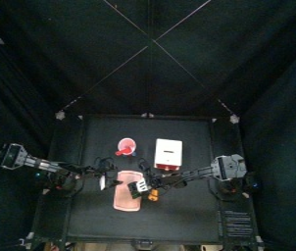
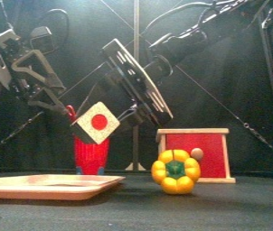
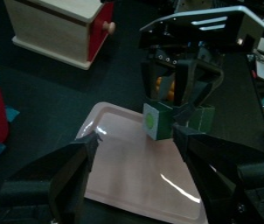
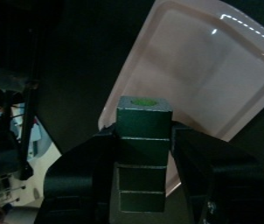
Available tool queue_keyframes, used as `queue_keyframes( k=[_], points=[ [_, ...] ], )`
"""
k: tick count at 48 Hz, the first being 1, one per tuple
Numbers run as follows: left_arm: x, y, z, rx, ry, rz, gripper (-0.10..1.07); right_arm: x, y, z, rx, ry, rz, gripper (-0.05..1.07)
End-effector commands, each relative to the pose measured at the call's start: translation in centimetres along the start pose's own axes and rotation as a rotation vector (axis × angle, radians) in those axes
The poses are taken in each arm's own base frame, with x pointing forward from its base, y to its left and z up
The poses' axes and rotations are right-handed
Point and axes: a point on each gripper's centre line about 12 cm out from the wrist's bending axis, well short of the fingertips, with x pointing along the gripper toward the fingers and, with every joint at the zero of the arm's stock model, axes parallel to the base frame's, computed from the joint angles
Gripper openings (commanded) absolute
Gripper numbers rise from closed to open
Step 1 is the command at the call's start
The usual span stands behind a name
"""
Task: Place sushi roll on plate
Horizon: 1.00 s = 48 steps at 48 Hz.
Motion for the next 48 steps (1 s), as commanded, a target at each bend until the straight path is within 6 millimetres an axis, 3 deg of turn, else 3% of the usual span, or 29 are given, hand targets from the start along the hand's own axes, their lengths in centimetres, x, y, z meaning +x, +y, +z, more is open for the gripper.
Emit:
queue_keyframes(
  k=[1, 16, 36, 48],
  points=[
    [0.0, -0.2, 0.6, -0.001, -0.02, -0.003, 1.0, -0.9, 1.5, 0.8, 0.001, -0.021, 0.025, 0.75],
    [0.0, -0.1, 0.5, -0.002, -0.018, -0.001, 1.0, -0.9, 1.5, 0.9, 0.014, -0.025, 0.001, 0.94],
    [0.0, -0.1, 0.5, -0.001, -0.019, -0.001, 1.0, -1.7, 1.4, 0.3, -0.026, -0.024, -0.028, 0.94],
    [0.0, -0.1, 0.3, 0.001, -0.014, -0.001, 1.0, -3.3, 1.9, 0.7, -0.084, -0.046, -0.006, 0.94]
  ],
)
